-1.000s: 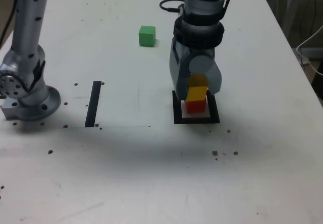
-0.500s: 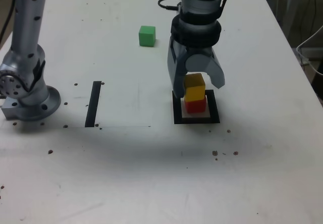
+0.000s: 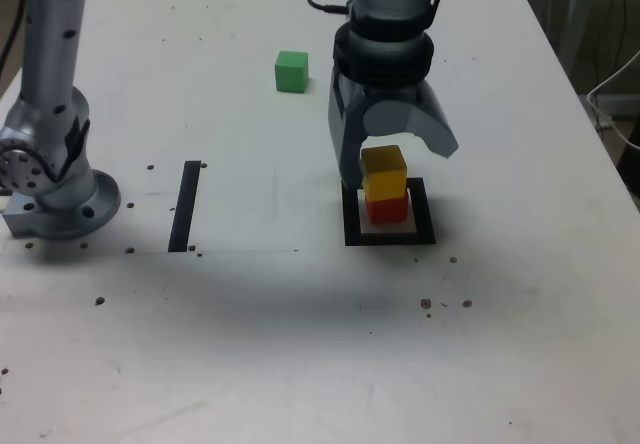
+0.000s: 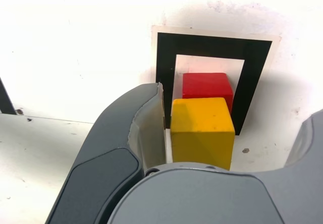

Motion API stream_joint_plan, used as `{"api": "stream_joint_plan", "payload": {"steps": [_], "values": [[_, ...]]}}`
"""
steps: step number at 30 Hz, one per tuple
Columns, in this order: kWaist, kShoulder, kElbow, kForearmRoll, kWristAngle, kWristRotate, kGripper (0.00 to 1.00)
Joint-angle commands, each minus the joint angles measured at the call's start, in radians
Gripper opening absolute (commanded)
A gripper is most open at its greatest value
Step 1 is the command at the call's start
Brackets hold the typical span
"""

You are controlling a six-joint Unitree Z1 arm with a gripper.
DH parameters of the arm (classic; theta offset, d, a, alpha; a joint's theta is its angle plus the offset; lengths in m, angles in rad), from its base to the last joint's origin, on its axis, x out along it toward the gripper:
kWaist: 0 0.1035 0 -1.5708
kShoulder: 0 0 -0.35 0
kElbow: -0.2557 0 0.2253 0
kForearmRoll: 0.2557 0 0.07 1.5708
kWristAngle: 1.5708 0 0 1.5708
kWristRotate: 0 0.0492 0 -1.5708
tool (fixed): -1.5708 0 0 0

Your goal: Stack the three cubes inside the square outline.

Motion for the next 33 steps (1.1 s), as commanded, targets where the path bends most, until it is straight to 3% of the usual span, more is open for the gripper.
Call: {"api": "stream_joint_plan", "payload": {"steps": [1,10,18,21,26,33], "values": [[0.002,-0.031,0.002,0.008,0.001,0.013,1.0],[0.041,-0.127,0.031,0.042,-0.01,0.07,1.0],[0.207,-0.185,0.039,0.138,0.019,0.214,0.99],[0.282,-0.19,0.038,0.163,0.056,0.283,1.0],[0.391,-0.183,0.035,0.178,0.148,0.416,1.0],[0.528,-0.109,0.051,0.147,0.205,0.612,1.0]]}}
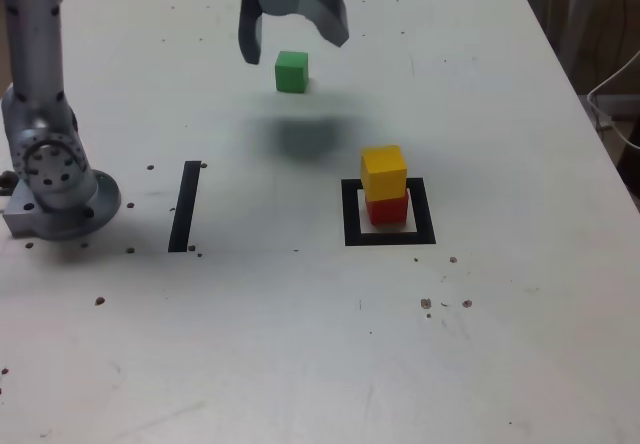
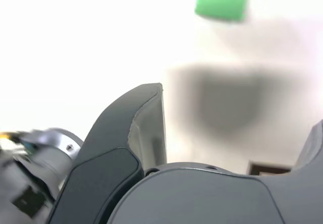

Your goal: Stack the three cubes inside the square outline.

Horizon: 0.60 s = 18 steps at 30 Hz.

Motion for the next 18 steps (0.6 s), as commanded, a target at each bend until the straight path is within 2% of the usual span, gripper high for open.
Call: {"api": "stream_joint_plan", "payload": {"steps": [1,7,18], "values": [[0.029,0.018,0.005,-0.015,0.016,0.031,1.0],[0.098,0.097,0.015,-0.076,0.056,0.116,1.0],[0.149,0.201,-0.002,-0.175,0.083,0.161,0.98]]}}
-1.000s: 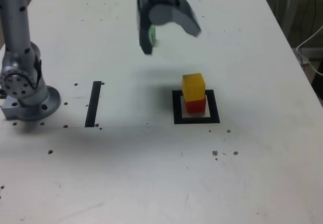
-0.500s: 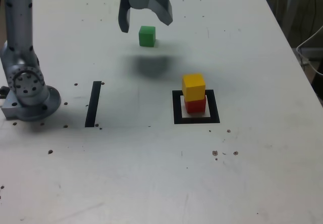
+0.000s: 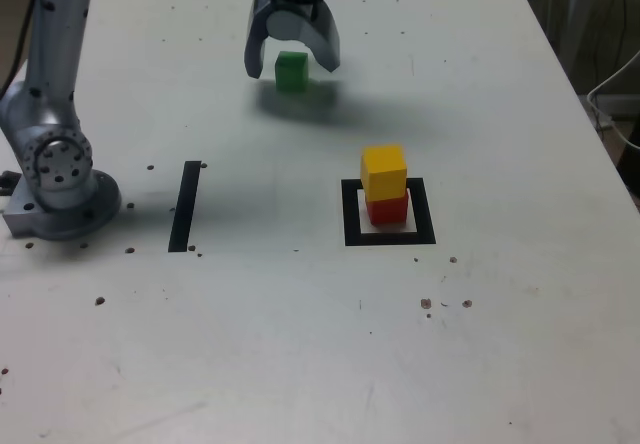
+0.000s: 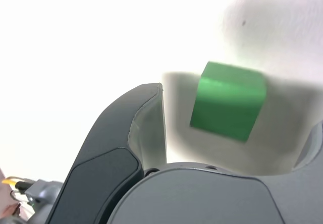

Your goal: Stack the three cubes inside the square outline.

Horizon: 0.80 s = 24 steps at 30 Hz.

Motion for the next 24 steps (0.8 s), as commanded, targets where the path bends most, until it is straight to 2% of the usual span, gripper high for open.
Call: {"api": "stream_joint_plan", "payload": {"steps": [1,7,15,24], "values": [[0.006,0.012,-0.016,-0.005,0.006,0.007,0.97],[0.015,0.038,-0.045,-0.008,0.012,0.012,0.85],[0.027,0.048,-0.059,-0.008,0.004,0.01,0.6],[0.034,0.068,-0.061,-0.018,-0.034,0.022,0.48]]}}
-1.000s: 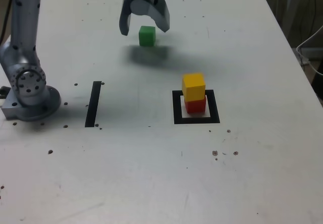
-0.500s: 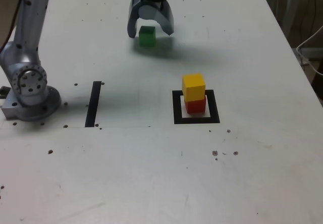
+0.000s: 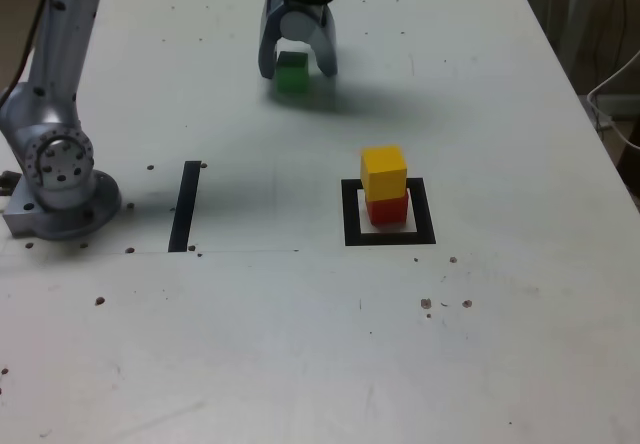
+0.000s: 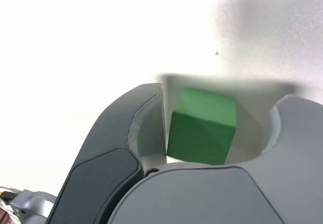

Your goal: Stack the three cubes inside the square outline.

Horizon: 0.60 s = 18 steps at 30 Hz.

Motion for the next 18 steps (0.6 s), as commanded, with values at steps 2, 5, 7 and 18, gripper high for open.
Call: {"api": "stream_joint_plan", "payload": {"steps": [2,5,7,18], "values": [[0.004,0.006,0.005,-0.01,-0.006,0.005,0.45],[0.005,0.007,0.008,-0.026,-0.013,0.005,0.38],[0.005,0.006,0.008,-0.038,-0.018,0.006,0.33],[0.005,0.0,0.008,-0.057,-0.019,0.016,0.16]]}}
